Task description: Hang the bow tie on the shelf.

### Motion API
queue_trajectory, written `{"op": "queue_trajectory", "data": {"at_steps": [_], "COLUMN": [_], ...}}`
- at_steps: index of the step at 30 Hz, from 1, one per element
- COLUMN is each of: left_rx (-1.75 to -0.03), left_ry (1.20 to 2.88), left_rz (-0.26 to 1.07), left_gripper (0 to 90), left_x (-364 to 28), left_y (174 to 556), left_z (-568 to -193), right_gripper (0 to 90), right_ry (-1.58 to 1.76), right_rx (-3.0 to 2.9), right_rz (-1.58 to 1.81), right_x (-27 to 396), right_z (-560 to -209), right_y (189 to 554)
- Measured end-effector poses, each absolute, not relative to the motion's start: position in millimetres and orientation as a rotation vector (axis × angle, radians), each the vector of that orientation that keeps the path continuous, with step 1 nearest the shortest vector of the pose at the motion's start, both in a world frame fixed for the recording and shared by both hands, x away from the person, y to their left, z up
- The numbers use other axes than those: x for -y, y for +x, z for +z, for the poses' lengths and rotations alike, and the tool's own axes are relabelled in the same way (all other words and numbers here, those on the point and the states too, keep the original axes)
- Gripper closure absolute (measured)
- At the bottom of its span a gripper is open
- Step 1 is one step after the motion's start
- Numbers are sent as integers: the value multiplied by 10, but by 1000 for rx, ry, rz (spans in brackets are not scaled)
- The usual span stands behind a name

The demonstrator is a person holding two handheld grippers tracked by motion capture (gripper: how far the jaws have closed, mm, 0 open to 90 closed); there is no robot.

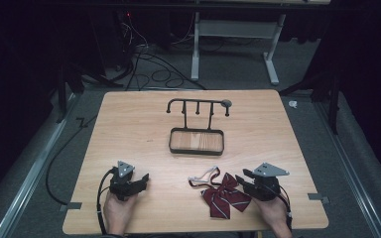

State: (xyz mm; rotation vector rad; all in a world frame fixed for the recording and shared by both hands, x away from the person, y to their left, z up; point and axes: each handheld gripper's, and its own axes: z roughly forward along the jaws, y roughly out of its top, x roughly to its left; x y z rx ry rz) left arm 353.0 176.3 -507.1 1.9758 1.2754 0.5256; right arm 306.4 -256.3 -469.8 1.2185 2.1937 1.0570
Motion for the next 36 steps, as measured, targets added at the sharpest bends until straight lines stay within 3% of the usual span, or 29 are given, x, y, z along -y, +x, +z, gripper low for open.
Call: {"op": "queue_trajectory", "data": {"at_steps": [36], "left_rx": [-1274], "left_ry": [1977], "left_rz": [526], "left_gripper": [334], "left_x": [-1762], "left_y": [3530], "left_z": [-5071], "right_gripper": [669], "right_ry": [1228], "right_rx": [-2330], "right_rz": [1013], "right_x": [2074], "right_z": [-4767], "right_y": [3585]}}
